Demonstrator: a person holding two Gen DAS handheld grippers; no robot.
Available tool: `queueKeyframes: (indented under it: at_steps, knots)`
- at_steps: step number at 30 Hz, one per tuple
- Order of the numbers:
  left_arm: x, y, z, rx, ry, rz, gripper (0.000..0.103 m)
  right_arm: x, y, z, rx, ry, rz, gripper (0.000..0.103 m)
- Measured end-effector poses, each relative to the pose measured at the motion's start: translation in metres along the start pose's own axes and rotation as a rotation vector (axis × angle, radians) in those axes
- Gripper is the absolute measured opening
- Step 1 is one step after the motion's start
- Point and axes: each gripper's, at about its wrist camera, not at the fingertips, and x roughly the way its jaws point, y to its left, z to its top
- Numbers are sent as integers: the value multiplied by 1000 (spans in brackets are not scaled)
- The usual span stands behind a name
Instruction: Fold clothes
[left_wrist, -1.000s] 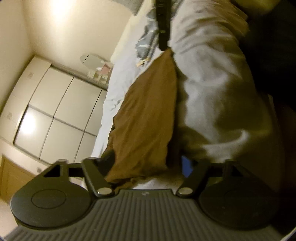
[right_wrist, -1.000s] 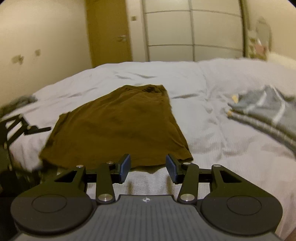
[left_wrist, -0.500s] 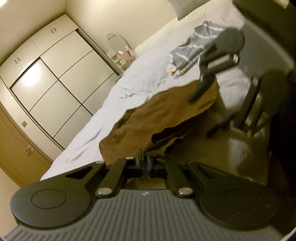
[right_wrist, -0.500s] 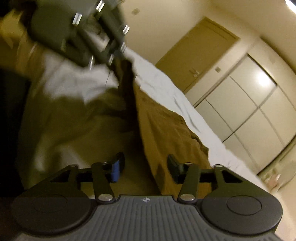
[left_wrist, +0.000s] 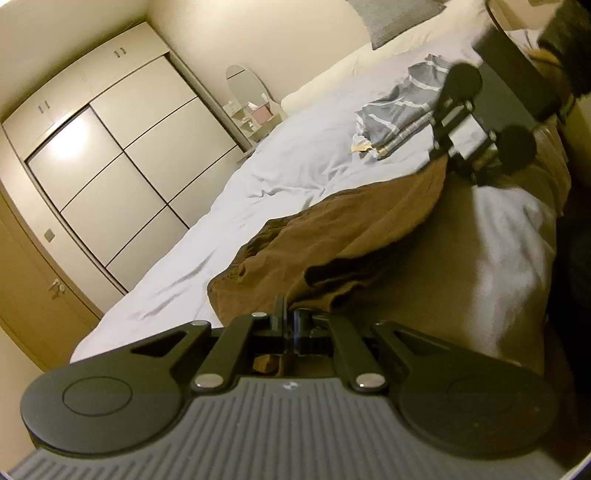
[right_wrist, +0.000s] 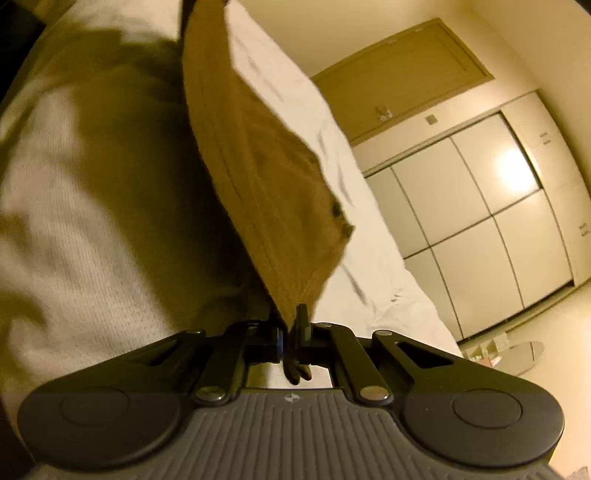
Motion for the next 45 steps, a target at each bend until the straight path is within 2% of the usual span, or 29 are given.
queueKeyframes:
  at_steps: [3, 5, 8, 13, 16, 21, 27, 34, 38, 42, 45]
  knots:
    - [-25, 3, -2, 1, -14, -23, 2, -27, -8, 9, 0, -5, -1, 1]
    - [-50, 3, -4, 13, -26, -58, 2, -54, -12, 14, -1, -17, 29, 1]
    - [-88, 2, -4, 35, -29, -101, 2, -95, -15, 22, 2, -18, 95, 1]
    - [-143, -2, -2, 7, -37, -199, 2, -154, -15, 42, 26, 12, 202, 1]
    - [-166, -9, -2, -14, -34, -249, 2, -173, -16, 45, 24, 42, 257, 1]
    - [-167, -1, 1, -52, -33, -282, 2, -174, -33, 52, 23, 54, 315, 1]
    - [-110, 47, 6, -183, -48, -283, 2, -135, -92, 61, 122, 24, 343, 1]
    - [0, 122, -5, -394, 25, -327, 2, -15, -169, 70, 289, 40, 483, 0]
    - [55, 158, -19, -493, 86, -361, 2, 61, -190, 65, 421, 90, 567, 1]
    - [113, 185, -46, -657, 167, -429, 2, 119, -197, 48, 556, 146, 639, 1]
    - [138, 189, -67, -729, 211, -432, 2, 138, -191, 33, 636, 159, 667, 1]
